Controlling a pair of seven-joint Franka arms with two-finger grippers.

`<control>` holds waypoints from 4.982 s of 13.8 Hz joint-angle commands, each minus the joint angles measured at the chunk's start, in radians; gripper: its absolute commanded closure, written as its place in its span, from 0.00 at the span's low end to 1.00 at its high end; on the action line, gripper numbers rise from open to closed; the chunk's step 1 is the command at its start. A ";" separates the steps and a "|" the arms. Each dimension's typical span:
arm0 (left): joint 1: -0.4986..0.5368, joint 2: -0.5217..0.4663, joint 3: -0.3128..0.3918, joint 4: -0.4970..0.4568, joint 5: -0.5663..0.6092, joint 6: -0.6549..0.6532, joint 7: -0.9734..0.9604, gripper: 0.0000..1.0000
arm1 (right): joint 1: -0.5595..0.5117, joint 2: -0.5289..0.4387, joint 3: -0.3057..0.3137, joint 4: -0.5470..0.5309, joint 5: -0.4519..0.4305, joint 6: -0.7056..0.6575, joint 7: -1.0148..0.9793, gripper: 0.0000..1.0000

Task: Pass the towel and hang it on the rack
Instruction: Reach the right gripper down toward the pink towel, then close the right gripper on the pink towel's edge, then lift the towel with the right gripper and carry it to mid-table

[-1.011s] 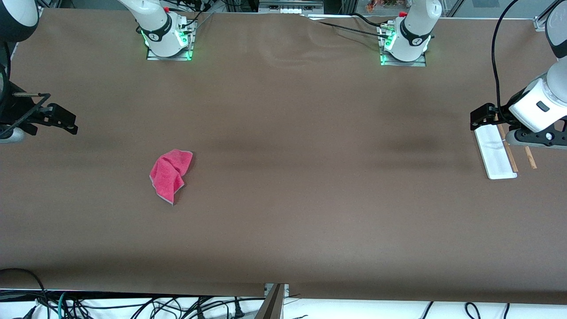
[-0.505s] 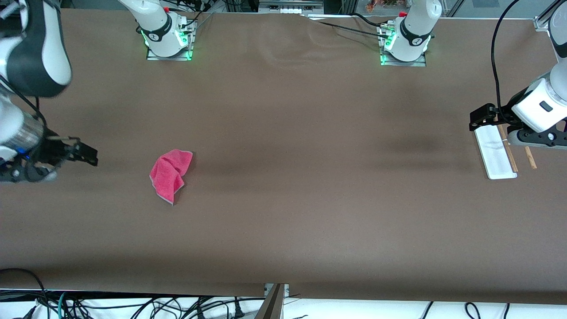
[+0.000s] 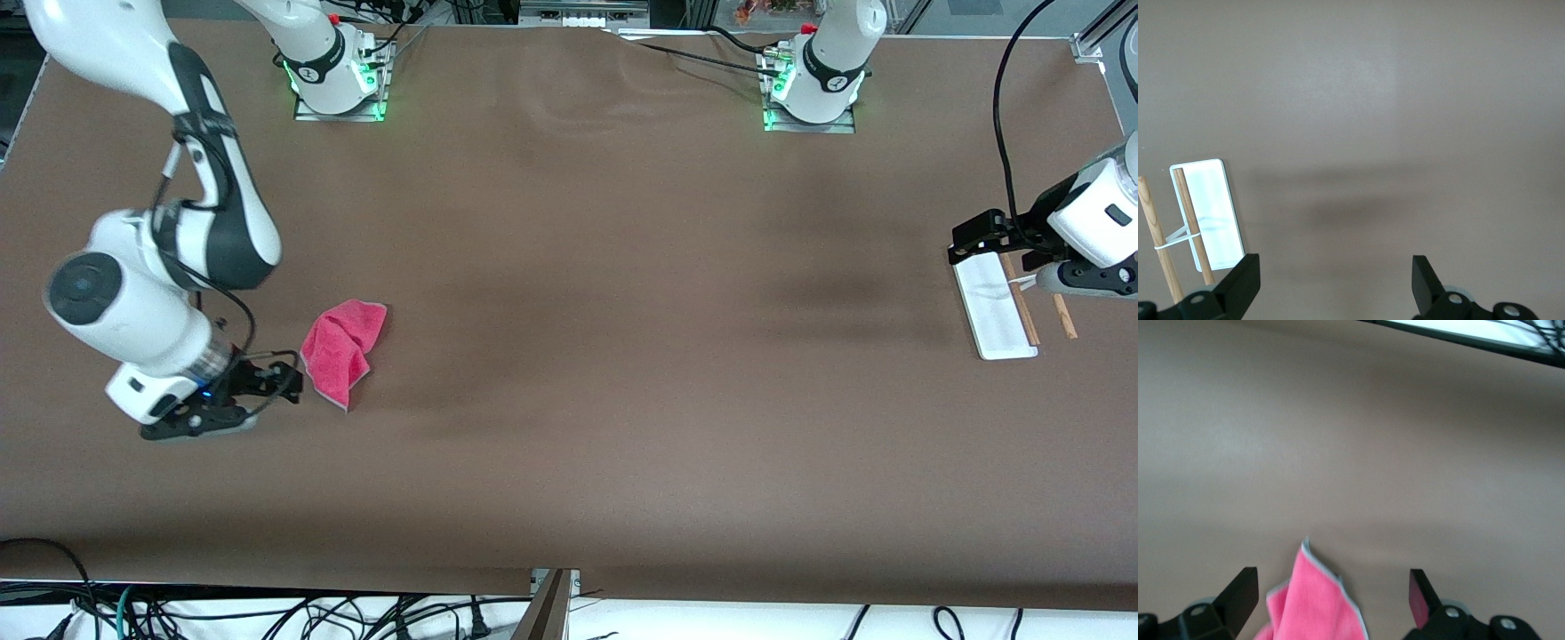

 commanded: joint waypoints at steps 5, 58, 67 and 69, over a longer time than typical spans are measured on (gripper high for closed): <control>0.006 0.015 -0.001 0.030 -0.007 -0.007 0.030 0.00 | -0.008 0.170 0.046 0.020 0.075 0.179 -0.007 0.00; 0.002 0.067 -0.010 0.095 0.025 -0.013 0.027 0.00 | 0.209 0.038 0.084 0.513 0.094 -0.554 0.408 1.00; 0.007 0.106 -0.003 0.097 0.027 -0.015 0.036 0.00 | 0.494 0.041 0.075 0.522 0.083 -0.307 0.744 1.00; 0.013 0.107 -0.003 0.097 0.025 -0.010 0.039 0.00 | 0.539 0.054 0.076 0.520 0.083 -0.247 0.760 1.00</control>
